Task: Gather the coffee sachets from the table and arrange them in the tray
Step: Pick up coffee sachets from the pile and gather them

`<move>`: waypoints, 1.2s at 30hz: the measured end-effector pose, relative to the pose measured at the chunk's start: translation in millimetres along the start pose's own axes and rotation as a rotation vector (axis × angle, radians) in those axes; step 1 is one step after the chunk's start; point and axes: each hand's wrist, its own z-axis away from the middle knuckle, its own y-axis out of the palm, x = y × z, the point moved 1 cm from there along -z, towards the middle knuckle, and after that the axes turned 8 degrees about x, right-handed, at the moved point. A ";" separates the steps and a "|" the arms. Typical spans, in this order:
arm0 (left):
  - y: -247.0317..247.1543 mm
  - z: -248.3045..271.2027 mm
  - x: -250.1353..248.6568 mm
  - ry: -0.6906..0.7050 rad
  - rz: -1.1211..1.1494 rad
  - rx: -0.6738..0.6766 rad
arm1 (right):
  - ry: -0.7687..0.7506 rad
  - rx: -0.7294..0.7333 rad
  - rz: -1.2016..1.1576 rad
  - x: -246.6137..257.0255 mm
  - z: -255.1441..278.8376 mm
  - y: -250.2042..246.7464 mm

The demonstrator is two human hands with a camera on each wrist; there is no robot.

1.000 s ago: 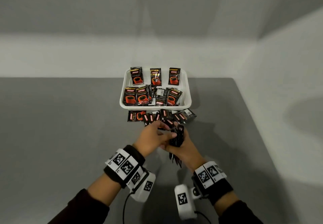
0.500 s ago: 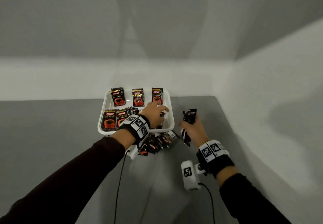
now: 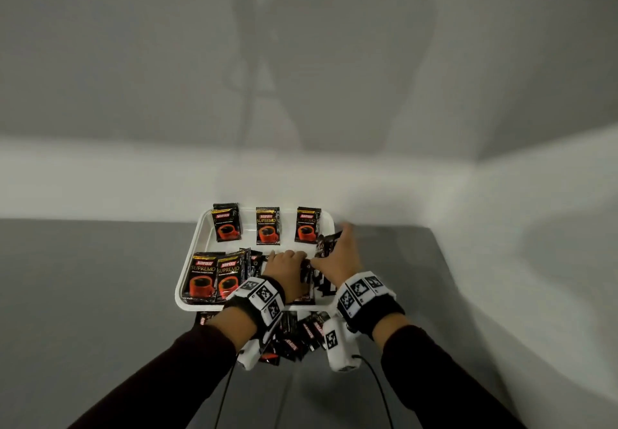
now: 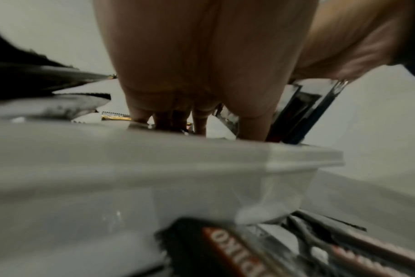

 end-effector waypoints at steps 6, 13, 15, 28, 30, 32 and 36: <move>8.9 5.6 5.8 0.036 0.062 -0.051 | -0.022 0.153 0.536 5.9 -2.4 18.2; 13.5 4.0 1.9 0.035 0.019 -0.052 | 0.148 0.378 0.782 -0.8 -7.5 33.2; 14.2 3.0 1.5 0.040 0.009 -0.048 | 0.125 0.409 0.920 -2.7 -14.3 34.2; 11.8 4.1 3.3 0.070 0.077 -0.066 | -0.025 0.649 0.791 -2.0 -37.2 -14.7; 11.7 4.1 2.0 0.071 0.045 -0.055 | -0.021 0.689 0.857 -3.3 -38.1 -14.9; 11.4 3.3 -0.3 0.065 0.002 -0.030 | -0.040 0.702 0.942 -5.4 -37.8 -12.8; 7.6 3.4 -1.9 0.047 0.019 -0.047 | -0.058 0.669 1.008 -6.5 -38.7 -9.3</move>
